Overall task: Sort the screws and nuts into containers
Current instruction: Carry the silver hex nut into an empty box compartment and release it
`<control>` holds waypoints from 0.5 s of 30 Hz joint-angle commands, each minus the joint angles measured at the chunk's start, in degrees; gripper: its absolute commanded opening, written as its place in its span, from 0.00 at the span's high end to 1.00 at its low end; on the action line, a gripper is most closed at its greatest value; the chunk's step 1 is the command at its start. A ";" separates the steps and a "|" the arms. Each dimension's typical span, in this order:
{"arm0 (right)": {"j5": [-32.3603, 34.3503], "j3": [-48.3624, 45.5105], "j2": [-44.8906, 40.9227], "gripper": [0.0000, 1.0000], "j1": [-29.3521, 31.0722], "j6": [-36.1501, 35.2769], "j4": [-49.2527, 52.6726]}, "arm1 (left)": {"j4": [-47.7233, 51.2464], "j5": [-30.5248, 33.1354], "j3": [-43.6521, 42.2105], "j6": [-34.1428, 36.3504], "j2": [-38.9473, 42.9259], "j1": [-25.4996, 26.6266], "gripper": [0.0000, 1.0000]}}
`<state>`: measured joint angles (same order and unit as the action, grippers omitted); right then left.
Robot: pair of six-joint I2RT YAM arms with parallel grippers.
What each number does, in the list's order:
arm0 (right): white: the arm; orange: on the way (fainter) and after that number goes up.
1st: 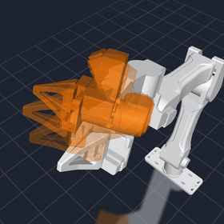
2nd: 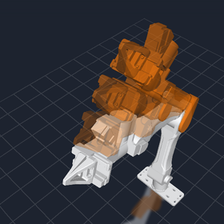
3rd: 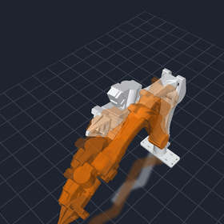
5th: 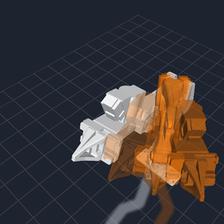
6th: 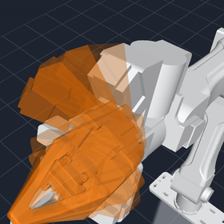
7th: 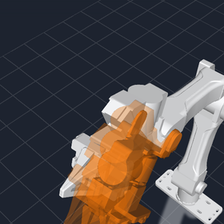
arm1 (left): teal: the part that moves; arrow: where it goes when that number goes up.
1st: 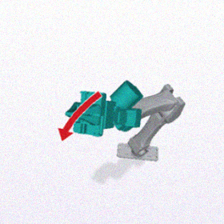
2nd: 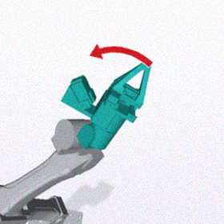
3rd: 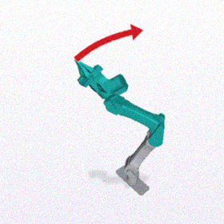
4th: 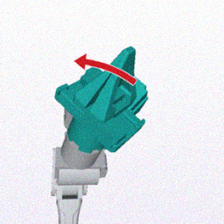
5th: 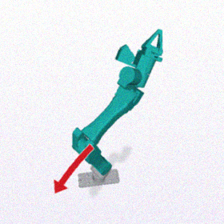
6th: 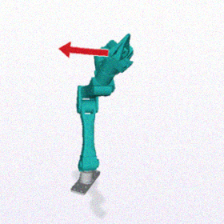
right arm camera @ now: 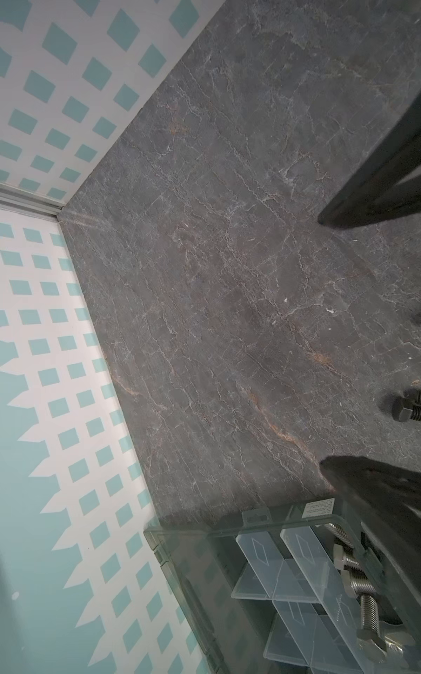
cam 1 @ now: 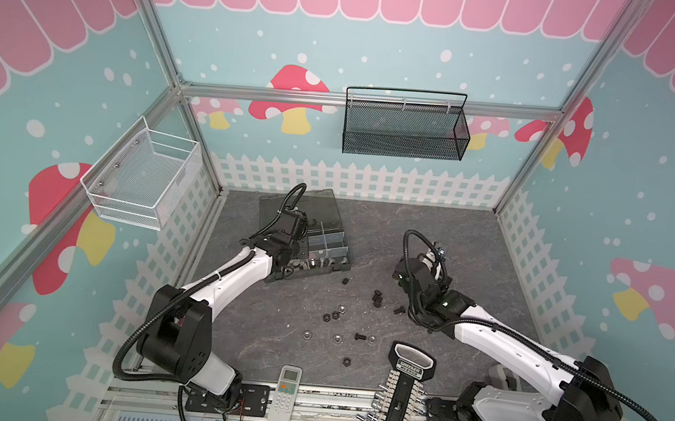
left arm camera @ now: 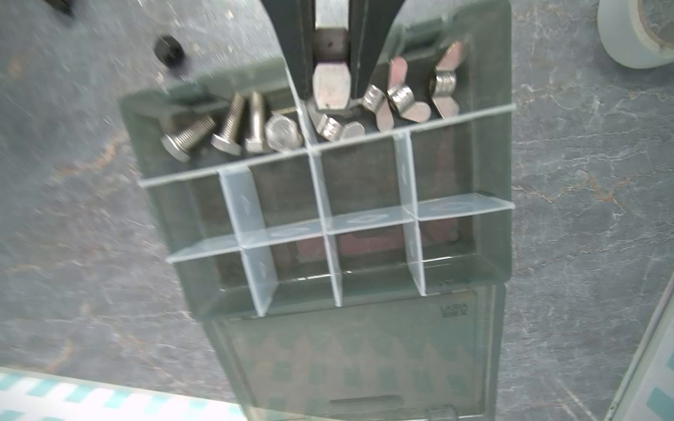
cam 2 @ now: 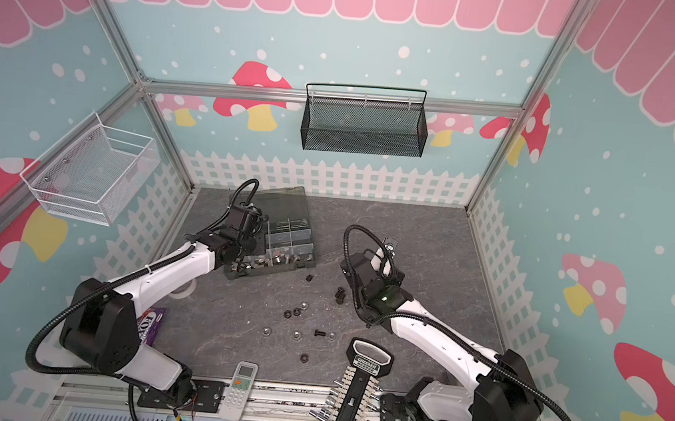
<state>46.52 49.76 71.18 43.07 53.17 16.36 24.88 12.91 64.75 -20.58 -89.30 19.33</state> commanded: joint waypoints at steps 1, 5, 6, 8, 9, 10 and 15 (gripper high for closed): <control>0.19 0.34 0.26 0.02 -0.35 0.67 1.11 | -2.41 -0.68 2.82 1.37 -3.01 -2.00 0.99; 0.04 0.67 0.95 0.02 -0.35 0.80 1.04 | -2.38 -2.26 5.04 1.68 -7.07 -3.49 0.99; 0.01 0.91 1.21 0.02 -0.35 0.78 1.10 | -2.32 -2.53 5.52 1.71 -7.96 -3.66 0.99; -0.06 1.43 1.83 0.02 -0.35 0.60 1.01 | -2.38 -2.56 6.32 2.02 -9.49 -3.93 0.99; -0.17 1.68 2.18 0.02 -0.35 0.54 1.07 | -2.38 -2.39 6.72 2.14 -10.24 -4.08 0.98; -0.17 1.95 2.52 0.02 -0.35 0.26 1.10 | -2.38 -2.19 6.99 2.12 -10.81 -4.20 0.98; -0.41 3.37 4.17 0.02 -0.36 -0.78 1.10 | -2.23 -2.44 8.43 2.60 -13.89 -5.05 0.97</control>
<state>45.93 51.03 74.46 43.07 52.53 16.69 23.46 10.85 71.00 -19.05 -101.84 15.00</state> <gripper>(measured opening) 0.979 0.123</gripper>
